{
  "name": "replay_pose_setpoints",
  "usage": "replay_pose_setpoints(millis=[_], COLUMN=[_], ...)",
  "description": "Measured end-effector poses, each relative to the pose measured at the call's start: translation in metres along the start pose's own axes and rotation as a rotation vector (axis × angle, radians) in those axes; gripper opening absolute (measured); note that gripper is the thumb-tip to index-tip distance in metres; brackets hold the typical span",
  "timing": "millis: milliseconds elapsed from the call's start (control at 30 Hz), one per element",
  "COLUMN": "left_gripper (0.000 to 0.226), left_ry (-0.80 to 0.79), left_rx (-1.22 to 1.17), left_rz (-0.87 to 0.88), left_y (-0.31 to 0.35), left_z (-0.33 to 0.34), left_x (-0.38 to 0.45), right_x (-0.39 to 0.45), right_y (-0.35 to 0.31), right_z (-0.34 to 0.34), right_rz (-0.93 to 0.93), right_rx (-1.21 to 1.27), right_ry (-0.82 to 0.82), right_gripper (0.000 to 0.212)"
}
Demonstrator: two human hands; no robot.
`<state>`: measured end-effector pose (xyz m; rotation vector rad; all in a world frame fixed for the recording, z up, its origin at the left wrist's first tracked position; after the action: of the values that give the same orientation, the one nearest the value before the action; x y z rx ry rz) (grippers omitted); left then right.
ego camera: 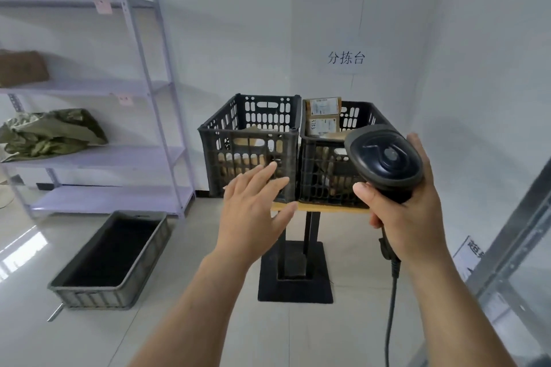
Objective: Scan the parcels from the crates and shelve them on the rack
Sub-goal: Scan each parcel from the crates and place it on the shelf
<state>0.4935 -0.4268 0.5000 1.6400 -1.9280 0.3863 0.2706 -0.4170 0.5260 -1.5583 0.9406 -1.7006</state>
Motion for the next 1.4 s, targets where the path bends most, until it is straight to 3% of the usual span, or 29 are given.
replay_pose_setpoints(millis=[233, 433, 800, 1400], left_gripper=[0.048, 0.049, 0.053, 0.051], left_ry=[-0.073, -0.075, 0.053, -0.106], left_rx=[-0.106, -0.088, -0.035, 0.075], left_rz=[0.067, 0.106, 0.208, 0.219], left_y=[0.007, 0.018, 0.052, -0.022], left_z=[0.067, 0.123, 0.179, 0.315], left_x=[0.078, 0.152, 0.334, 0.561], right_x=[0.064, 0.133, 0.296, 0.521], right_y=[0.039, 0.089, 0.143, 0.251], right_z=[-0.004, -0.02, -0.055, -0.021], right_rz=[0.051, 0.057, 0.031, 0.01], right_rx=[-0.096, -0.13, -0.132, -0.154], right_ry=[0.122, 0.13, 0.119, 0.061], right_gripper=[0.095, 0.098, 0.1, 0.101])
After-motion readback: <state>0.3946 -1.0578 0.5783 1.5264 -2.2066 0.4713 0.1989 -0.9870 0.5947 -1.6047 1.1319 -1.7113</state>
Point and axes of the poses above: each hand's wrist, its own x-axis towards the middle knuckle, its own z-axis out of the palm, y = z × x, the point moved 5 cm from there along x, towards the middle knuckle, and after that the axes turned 9 degrees about x, right-handed, at the moved point
